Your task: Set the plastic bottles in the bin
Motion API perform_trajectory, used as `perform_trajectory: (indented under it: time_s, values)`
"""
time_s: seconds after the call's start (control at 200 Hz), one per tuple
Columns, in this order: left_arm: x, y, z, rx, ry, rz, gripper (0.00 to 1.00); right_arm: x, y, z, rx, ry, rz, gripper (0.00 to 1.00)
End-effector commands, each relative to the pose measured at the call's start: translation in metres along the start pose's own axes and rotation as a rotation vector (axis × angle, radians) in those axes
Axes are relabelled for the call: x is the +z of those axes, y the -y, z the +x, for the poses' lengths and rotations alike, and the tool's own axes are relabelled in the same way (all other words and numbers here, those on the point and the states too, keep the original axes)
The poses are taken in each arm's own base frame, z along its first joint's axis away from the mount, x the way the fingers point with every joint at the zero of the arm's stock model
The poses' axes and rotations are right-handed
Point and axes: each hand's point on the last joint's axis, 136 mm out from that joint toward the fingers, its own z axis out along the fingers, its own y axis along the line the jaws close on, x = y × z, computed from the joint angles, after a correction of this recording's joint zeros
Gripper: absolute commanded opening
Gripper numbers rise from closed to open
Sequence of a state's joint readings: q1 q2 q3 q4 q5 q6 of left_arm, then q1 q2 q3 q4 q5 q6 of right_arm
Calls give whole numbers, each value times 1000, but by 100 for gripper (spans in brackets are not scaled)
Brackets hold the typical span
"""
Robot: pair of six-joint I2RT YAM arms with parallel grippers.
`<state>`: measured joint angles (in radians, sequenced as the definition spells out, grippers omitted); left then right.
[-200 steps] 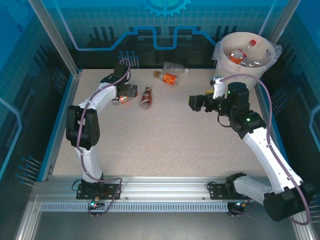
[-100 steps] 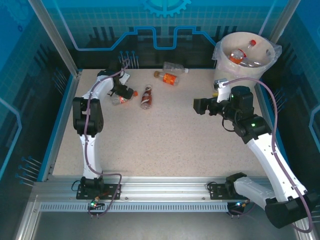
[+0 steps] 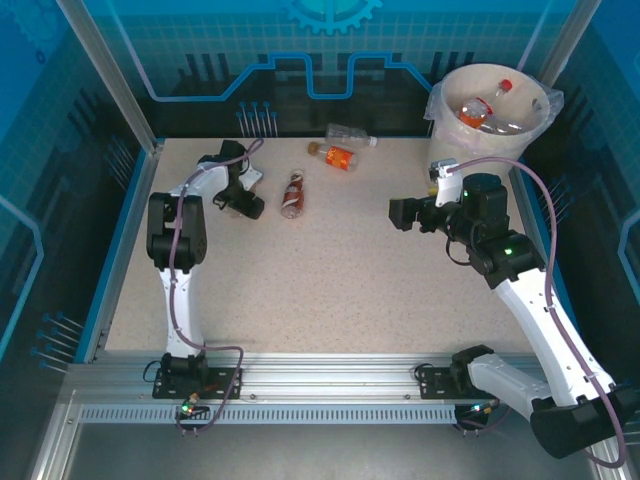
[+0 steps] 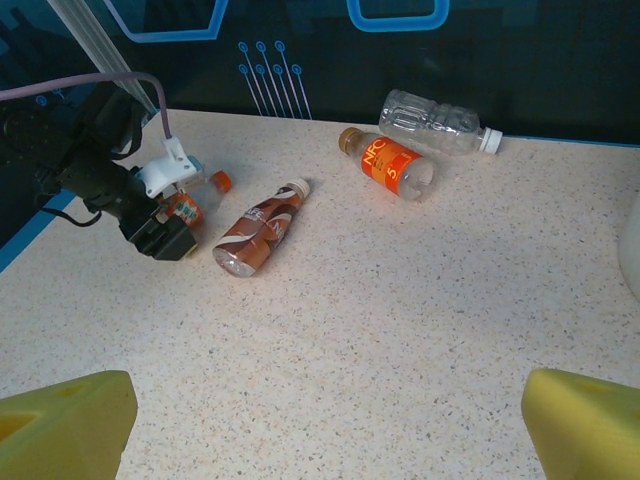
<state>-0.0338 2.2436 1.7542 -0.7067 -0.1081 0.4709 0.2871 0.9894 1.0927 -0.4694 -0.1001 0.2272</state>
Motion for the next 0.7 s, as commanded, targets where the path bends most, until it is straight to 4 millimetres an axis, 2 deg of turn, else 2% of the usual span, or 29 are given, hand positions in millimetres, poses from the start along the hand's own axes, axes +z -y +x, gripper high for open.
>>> perform_trajectory:
  time_s: [0.0, 0.26, 0.47, 0.585, 0.695]
  values:
    - [-11, -3, 5, -11, 17, -27, 81, -7, -1, -8, -12, 20, 11, 100]
    - [-19, -4, -3, -120, 116, -47, 56, -11, 12, -7, 30, 61, 76, 100]
    - [-42, -10, -14, -286, 238, -72, 41, -10, 8, 3, 45, 57, 41, 100]
    - [-62, -4, -17, -382, 322, -64, 38, -9, 6, 7, 63, 76, 19, 100]
    - [-81, 14, -17, -423, 395, -69, 37, -8, 4, 10, 93, 113, -5, 100]
